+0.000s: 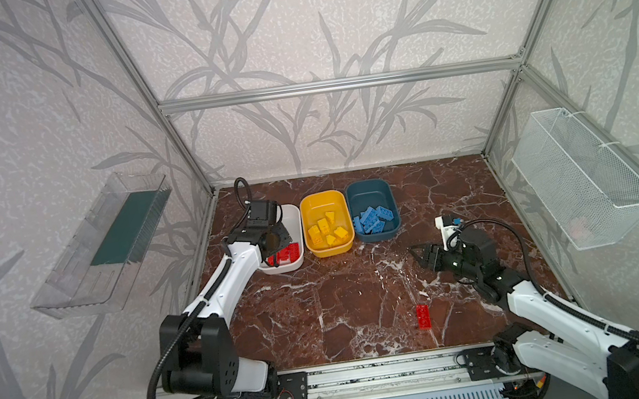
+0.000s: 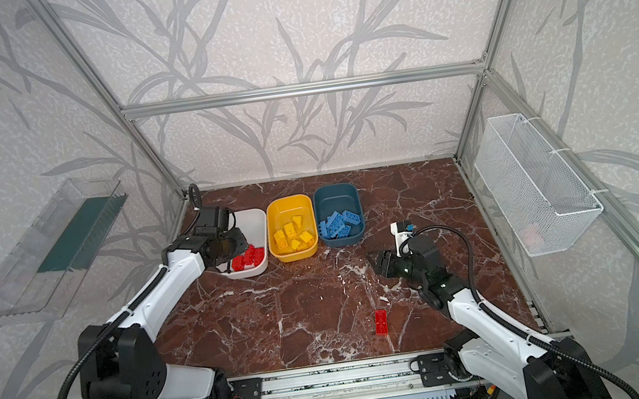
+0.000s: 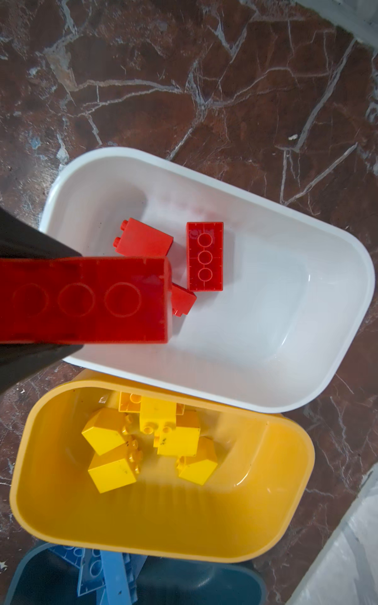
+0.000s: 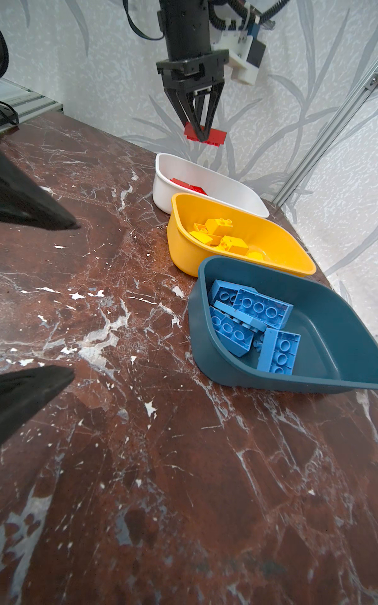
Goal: Sort the legos into containers by color
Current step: 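Lift the red brick into the white bin with the left gripper and release, then grasp the last red brick on the table with the right gripper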
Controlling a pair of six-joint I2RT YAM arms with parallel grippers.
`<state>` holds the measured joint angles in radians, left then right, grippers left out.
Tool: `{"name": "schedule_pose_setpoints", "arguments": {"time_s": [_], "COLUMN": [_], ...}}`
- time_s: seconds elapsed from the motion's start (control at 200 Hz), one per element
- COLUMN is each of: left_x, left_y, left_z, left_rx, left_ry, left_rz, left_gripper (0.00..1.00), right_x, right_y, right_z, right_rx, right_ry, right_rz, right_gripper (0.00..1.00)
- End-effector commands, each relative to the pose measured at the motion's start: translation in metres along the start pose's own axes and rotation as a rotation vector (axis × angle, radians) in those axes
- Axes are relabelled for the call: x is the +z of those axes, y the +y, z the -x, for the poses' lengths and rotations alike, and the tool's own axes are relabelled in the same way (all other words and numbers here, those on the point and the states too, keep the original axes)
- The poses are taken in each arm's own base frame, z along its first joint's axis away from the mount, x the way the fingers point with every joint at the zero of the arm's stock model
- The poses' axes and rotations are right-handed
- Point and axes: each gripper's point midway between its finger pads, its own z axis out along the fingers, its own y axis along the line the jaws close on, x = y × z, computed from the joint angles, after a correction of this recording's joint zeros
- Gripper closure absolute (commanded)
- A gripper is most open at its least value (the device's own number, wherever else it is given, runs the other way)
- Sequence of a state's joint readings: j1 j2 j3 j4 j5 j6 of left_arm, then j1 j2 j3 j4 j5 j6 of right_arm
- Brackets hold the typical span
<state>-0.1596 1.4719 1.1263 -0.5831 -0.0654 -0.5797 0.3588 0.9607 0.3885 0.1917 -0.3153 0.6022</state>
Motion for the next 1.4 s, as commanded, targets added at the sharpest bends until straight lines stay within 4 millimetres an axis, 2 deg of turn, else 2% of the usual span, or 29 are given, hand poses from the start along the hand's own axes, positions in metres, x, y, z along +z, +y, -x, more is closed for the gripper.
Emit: {"name": "schedule_pose_setpoints", "arguments": {"time_s": [0.0, 0.125, 0.215, 0.295, 0.47, 0.63, 0.82, 0.96, 1.08, 1.394], "left_x": [0.003, 0.015, 0.021, 0.027, 0.028, 0.002, -0.051, -0.086, -0.107, -0.128], "left_y": [0.000, 0.004, 0.007, 0.009, 0.013, 0.007, -0.010, -0.020, -0.021, -0.013], "left_z": [0.008, 0.015, 0.018, 0.018, 0.022, 0.032, 0.043, 0.046, 0.042, 0.014], "left_rx": [-0.019, -0.032, -0.036, -0.040, -0.060, -0.070, -0.063, -0.042, -0.027, 0.012], "left_ry": [0.037, 0.046, 0.055, 0.070, 0.074, 0.042, -0.034, -0.101, -0.140, -0.182], "left_rz": [0.016, 0.044, 0.063, 0.075, 0.085, 0.045, -0.091, -0.179, -0.225, -0.289], "left_gripper": [0.73, 0.72, 0.66, 0.58, 0.32, 0.21, 0.02, 0.01, 0.01, 0.01], "right_x": [-0.003, -0.006, -0.007, -0.008, -0.012, -0.021, -0.040, -0.053, -0.058, -0.053], "right_y": [-0.001, -0.008, -0.010, -0.011, -0.011, -0.026, -0.037, -0.040, -0.040, -0.041], "right_z": [0.003, 0.003, 0.004, 0.003, 0.001, -0.016, -0.039, -0.051, -0.065, -0.098], "right_rx": [-0.008, -0.015, -0.014, -0.012, -0.014, -0.029, -0.017, -0.055, -0.081, -0.127], "right_ry": [-0.012, -0.013, -0.008, 0.005, 0.028, 0.090, 0.150, 0.170, 0.204, 0.316], "right_rz": [-0.011, -0.059, -0.081, -0.092, -0.135, -0.263, -0.393, -0.499, -0.553, -0.653], "right_gripper": [0.33, 0.33, 0.32, 0.32, 0.31, 0.28, 0.26, 0.22, 0.21, 0.17]}}
